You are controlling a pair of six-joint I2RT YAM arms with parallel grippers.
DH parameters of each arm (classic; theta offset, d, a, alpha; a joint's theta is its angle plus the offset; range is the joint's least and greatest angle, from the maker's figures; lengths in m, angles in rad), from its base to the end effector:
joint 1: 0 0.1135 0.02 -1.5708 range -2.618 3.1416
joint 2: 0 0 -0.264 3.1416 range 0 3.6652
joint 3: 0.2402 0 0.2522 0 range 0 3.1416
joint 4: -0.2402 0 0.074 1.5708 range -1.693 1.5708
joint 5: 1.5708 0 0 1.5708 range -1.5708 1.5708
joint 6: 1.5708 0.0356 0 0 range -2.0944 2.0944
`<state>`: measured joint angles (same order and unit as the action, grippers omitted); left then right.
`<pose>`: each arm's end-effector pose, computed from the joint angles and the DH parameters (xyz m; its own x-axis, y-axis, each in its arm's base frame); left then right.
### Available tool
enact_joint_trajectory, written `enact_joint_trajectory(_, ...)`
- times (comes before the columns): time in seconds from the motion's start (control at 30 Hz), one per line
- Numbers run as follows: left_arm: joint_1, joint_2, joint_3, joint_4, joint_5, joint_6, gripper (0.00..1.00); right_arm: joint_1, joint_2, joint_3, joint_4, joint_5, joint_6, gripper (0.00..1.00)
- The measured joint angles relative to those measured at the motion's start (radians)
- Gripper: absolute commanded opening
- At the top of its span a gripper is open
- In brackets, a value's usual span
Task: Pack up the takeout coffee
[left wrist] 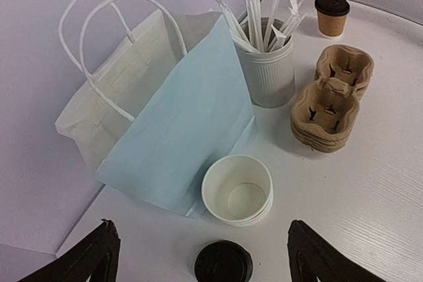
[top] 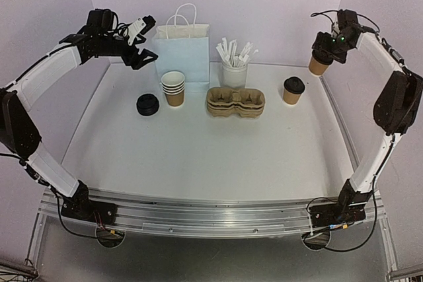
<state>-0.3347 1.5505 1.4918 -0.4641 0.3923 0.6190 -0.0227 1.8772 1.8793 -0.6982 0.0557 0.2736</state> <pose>0.3311 -0.1296 0.3696 -0.0264 0.5768 -0.8164 0.7757 0.5270 0.3472 0.4284 -0.0117 0.3555 -0.5995 0.2835 -0.7485 0.2362 0.9562 0.1730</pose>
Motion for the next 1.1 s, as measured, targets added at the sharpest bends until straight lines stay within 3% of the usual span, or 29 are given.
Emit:
enact_joint_trajectory(0.37, 0.000, -0.036, -0.067, -0.046, 0.016, 0.010, 0.87, -0.005, 0.119, -0.030, -0.027, 0.067, 0.006, 0.91)
enact_joint_trajectory(0.67, 0.000, -0.052, -0.093, -0.064, 0.026, 0.010, 0.87, -0.042, 0.172, -0.063, -0.045, 0.024, 0.044, 0.98)
enact_joint_trajectory(0.93, 0.000, -0.052, -0.094, -0.069, 0.035, 0.010, 0.87, -0.060, 0.187, -0.063, -0.045, -0.024, 0.052, 0.97)
enact_joint_trajectory(1.1, 0.000, -0.053, -0.102, -0.070, 0.041, 0.012, 0.86, -0.060, 0.216, -0.062, -0.045, -0.045, 0.060, 0.89)
